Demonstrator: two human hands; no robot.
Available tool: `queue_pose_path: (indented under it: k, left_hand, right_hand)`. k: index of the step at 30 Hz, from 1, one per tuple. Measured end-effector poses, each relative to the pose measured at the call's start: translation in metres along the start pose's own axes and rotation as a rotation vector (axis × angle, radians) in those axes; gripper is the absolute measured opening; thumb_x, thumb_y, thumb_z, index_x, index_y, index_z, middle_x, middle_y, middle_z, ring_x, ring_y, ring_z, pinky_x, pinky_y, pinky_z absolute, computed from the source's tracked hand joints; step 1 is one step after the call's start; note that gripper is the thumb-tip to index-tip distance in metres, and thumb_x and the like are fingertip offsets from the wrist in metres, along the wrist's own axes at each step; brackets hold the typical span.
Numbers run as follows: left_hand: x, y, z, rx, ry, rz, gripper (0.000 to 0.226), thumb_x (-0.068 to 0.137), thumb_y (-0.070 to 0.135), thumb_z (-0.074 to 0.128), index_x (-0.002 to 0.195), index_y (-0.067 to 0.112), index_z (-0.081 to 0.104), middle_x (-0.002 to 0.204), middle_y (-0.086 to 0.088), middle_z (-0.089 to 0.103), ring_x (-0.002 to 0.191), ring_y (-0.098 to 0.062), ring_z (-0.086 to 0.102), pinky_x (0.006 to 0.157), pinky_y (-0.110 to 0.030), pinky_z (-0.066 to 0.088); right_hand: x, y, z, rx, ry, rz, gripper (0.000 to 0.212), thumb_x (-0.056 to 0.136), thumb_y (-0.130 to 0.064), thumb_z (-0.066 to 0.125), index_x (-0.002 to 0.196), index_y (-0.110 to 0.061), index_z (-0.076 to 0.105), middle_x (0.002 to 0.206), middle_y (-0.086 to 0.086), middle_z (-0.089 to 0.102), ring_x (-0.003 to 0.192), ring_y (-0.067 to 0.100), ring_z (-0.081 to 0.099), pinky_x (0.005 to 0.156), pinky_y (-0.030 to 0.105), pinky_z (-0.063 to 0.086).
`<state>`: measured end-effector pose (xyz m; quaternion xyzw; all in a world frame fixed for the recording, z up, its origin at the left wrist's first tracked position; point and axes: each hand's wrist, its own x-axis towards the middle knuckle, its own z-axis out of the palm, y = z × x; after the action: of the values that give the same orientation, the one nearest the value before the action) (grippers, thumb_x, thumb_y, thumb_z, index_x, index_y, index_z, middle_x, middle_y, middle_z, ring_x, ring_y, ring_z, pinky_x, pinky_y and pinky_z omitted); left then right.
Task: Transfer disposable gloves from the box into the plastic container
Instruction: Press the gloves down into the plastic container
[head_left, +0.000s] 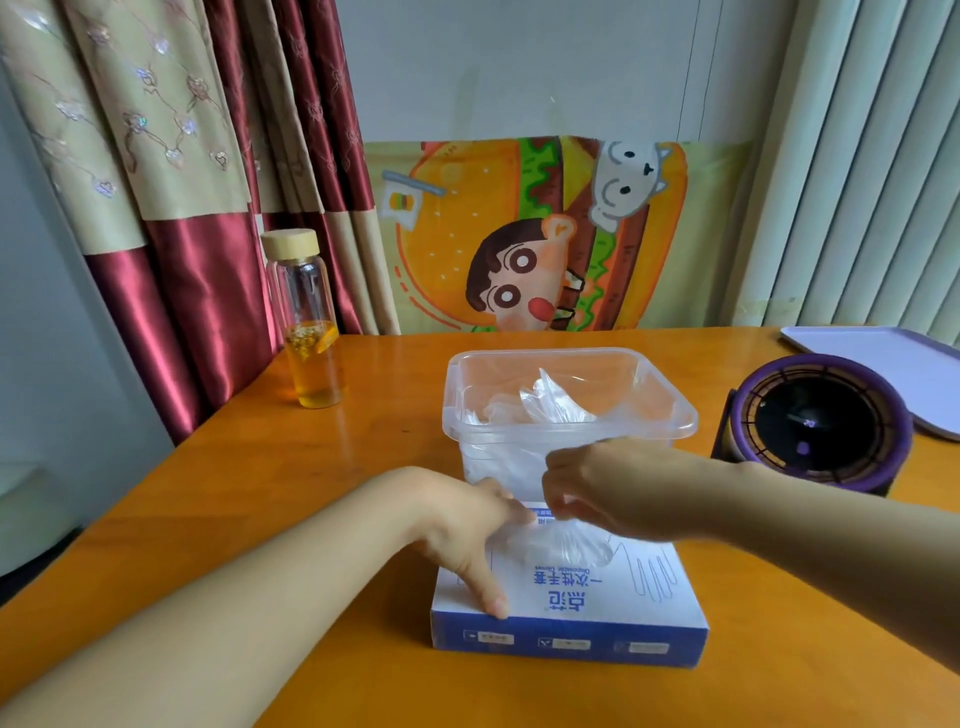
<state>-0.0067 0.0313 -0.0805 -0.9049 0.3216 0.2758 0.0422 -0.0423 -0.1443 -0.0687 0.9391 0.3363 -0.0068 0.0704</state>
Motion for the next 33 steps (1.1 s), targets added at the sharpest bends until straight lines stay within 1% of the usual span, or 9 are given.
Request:
queue_pose_path:
  k: [5, 8, 13, 16, 18, 21, 24, 28, 33]
  left_hand:
    - [0.0, -0.002, 0.0, -0.02, -0.008, 0.01, 0.095, 0.079, 0.049, 0.072, 0.152, 0.034, 0.013, 0.156, 0.007, 0.014, 0.14, -0.023, 0.028, 0.11, -0.035, 0.035]
    - [0.001, -0.002, 0.001, -0.034, -0.01, 0.011, 0.093, 0.079, 0.049, 0.072, 0.151, 0.034, 0.016, 0.155, 0.008, 0.016, 0.139, -0.023, 0.03, 0.107, -0.034, 0.038]
    - [0.002, 0.001, -0.002, 0.005, -0.041, 0.008, 0.092, 0.079, 0.049, 0.072, 0.15, 0.027, 0.017, 0.151, -0.001, 0.026, 0.131, -0.024, 0.039, 0.101, -0.039, 0.046]
    - [0.002, 0.0, -0.001, 0.008, -0.048, -0.009, 0.092, 0.08, 0.049, 0.071, 0.149, 0.023, 0.017, 0.149, 0.0, 0.025, 0.132, -0.023, 0.037, 0.105, -0.037, 0.041]
    - [0.004, -0.003, 0.001, -0.003, -0.05, -0.013, 0.101, 0.076, 0.054, 0.073, 0.152, 0.028, 0.011, 0.154, 0.004, 0.019, 0.137, -0.022, 0.031, 0.11, -0.037, 0.035]
    - [0.0, -0.005, 0.002, -0.03, -0.041, -0.008, 0.102, 0.077, 0.054, 0.072, 0.153, 0.032, 0.008, 0.158, 0.011, 0.008, 0.143, -0.018, 0.02, 0.115, -0.036, 0.027]
    - [-0.011, -0.006, 0.0, -0.102, 0.093, 0.026, 0.095, 0.079, 0.056, 0.068, 0.152, 0.033, 0.012, 0.158, 0.014, 0.015, 0.142, -0.011, 0.022, 0.114, -0.027, 0.024]
    - [-0.032, -0.01, -0.013, -0.443, 0.313, 0.076, 0.088, 0.075, 0.062, 0.063, 0.149, 0.039, 0.023, 0.147, 0.022, 0.037, 0.129, 0.002, 0.04, 0.104, -0.019, 0.035]
    - [-0.032, -0.003, -0.024, -0.69, 0.633, 0.157, 0.083, 0.079, 0.052, 0.062, 0.148, 0.04, 0.017, 0.14, 0.017, 0.04, 0.119, 0.002, 0.047, 0.089, -0.013, 0.042]
  right_hand:
    - [0.0, 0.001, 0.009, 0.064, -0.002, 0.011, 0.038, 0.094, -0.051, 0.044, 0.122, -0.028, 0.054, 0.12, -0.012, 0.053, 0.099, 0.012, 0.058, 0.082, 0.024, 0.046]
    - [-0.004, -0.008, 0.012, 0.014, -0.024, -0.002, 0.031, 0.096, -0.045, 0.047, 0.118, -0.027, 0.06, 0.115, -0.01, 0.059, 0.1, 0.013, 0.059, 0.083, 0.024, 0.046]
    - [-0.005, -0.019, -0.017, 0.018, 0.18, -0.108, 0.022, 0.097, -0.036, 0.048, 0.105, -0.023, 0.064, 0.097, -0.008, 0.06, 0.085, 0.015, 0.06, 0.076, 0.03, 0.05]
    - [-0.004, -0.006, -0.042, 0.052, 0.262, -0.012, 0.022, 0.096, -0.035, 0.049, 0.106, -0.022, 0.063, 0.093, -0.013, 0.052, 0.086, 0.014, 0.06, 0.078, 0.033, 0.052]
    - [-0.004, 0.008, -0.055, 0.109, 0.447, 0.051, 0.018, 0.094, -0.029, 0.054, 0.101, -0.017, 0.066, 0.089, -0.01, 0.056, 0.08, 0.014, 0.06, 0.074, 0.035, 0.053]
    - [-0.007, 0.025, -0.073, 0.259, 0.692, 0.208, 0.017, 0.094, -0.024, 0.055, 0.098, -0.013, 0.067, 0.082, -0.004, 0.064, 0.07, 0.007, 0.058, 0.065, 0.013, 0.048]
    - [-0.011, 0.036, -0.076, 0.36, 0.643, 0.336, 0.02, 0.095, -0.028, 0.053, 0.1, -0.015, 0.066, 0.079, -0.012, 0.061, 0.071, -0.001, 0.057, 0.063, 0.005, 0.043]
    - [-0.016, 0.048, -0.061, 0.79, 0.504, 0.45, 0.025, 0.094, -0.033, 0.052, 0.093, -0.014, 0.068, 0.089, 0.003, 0.071, 0.085, 0.02, 0.067, 0.08, 0.03, 0.055]
    - [-0.008, 0.046, -0.042, 1.458, 0.375, 0.508, 0.025, 0.096, -0.024, 0.05, 0.106, -0.006, 0.063, 0.1, 0.017, 0.069, 0.09, 0.027, 0.067, 0.087, 0.039, 0.053]
